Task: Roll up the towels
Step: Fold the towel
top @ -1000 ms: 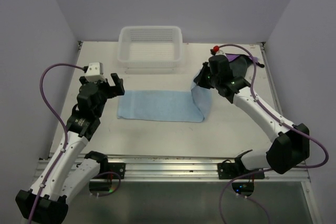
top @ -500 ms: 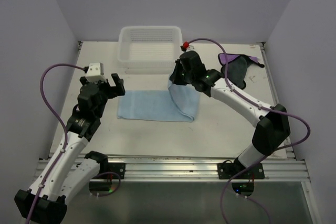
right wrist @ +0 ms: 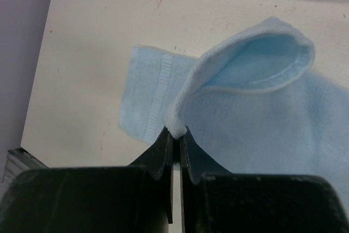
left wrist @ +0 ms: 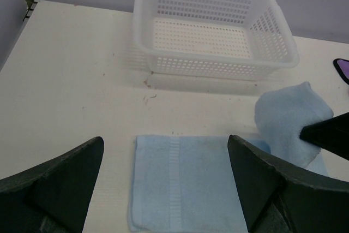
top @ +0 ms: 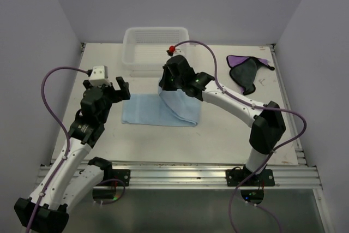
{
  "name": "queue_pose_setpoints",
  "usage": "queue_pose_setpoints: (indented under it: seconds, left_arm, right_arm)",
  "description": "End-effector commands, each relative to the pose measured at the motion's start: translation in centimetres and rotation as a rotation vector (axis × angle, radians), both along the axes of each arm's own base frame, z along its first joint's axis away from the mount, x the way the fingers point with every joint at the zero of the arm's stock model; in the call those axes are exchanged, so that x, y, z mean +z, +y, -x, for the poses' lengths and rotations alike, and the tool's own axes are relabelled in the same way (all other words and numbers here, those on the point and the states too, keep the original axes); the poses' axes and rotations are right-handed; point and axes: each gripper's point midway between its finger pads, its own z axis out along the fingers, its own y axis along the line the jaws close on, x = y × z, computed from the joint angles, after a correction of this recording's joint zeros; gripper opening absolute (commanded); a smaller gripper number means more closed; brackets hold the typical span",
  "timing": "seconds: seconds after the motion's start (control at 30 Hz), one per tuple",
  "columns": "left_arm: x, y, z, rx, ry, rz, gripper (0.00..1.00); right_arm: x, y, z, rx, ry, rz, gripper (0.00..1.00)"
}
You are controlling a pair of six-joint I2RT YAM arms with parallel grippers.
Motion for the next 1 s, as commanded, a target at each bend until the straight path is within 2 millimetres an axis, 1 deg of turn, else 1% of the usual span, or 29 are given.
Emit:
queue_pose_setpoints:
  seconds: [0.0, 0.17, 0.23, 0.47, 0.53, 0.57, 0.63, 0.87, 0.9, 0.97]
  left_arm:
    - [0.5, -0.1, 0.1, 0.007, -0.024, 0.014, 1.00]
    - [0.6, 0.1, 0.1, 0.018, -0.023, 0.012, 1.00]
    - [0.6, 0.0, 0.1, 0.012, -0.026, 0.014, 1.00]
    - [0.5, 0.0, 0.1, 0.014, -0.022, 0.010, 0.99]
    - [0.6, 0.0, 0.2, 0.017, -0.025, 0.010, 1.00]
    - [0.7, 0.0, 0.2, 0.016, -0.026, 0.011, 1.00]
    - [0.6, 0.0, 0.2, 0.014, -0.025, 0.011, 1.00]
    - [0.6, 0.0, 0.2, 0.016, -0.023, 0.011, 1.00]
    - [0.6, -0.1, 0.2, 0.014, -0.023, 0.011, 0.99]
    - [0.5, -0.1, 0.2, 0.013, -0.022, 0.011, 1.00]
  right_arm:
    - [2.4, 2.0, -0.7, 0.010, -0.069, -0.043, 0.00]
    - [2.0, 3.6, -0.1, 0.045, -0.067, -0.047, 0.00]
    - [1.0, 4.2, 0.0, 0.056, -0.057, -0.038, 0.00]
    - [-0.3, 6.6, 0.4, 0.099, -0.039, -0.033, 0.00]
    - [0.2, 7.2, 0.6, 0.111, -0.048, -0.032, 0.00]
    - [-0.1, 7.4, 0.5, 0.112, -0.046, -0.028, 0.00]
    - [0.1, 7.8, 0.8, 0.123, -0.049, -0.028, 0.00]
    - [2.9, 8.6, 1.2, 0.138, -0.104, -0.043, 0.00]
    - [3.1, 8.7, 1.3, 0.144, -0.109, -0.047, 0.00]
    - [2.7, 9.2, 1.4, 0.154, -0.104, -0.050, 0.00]
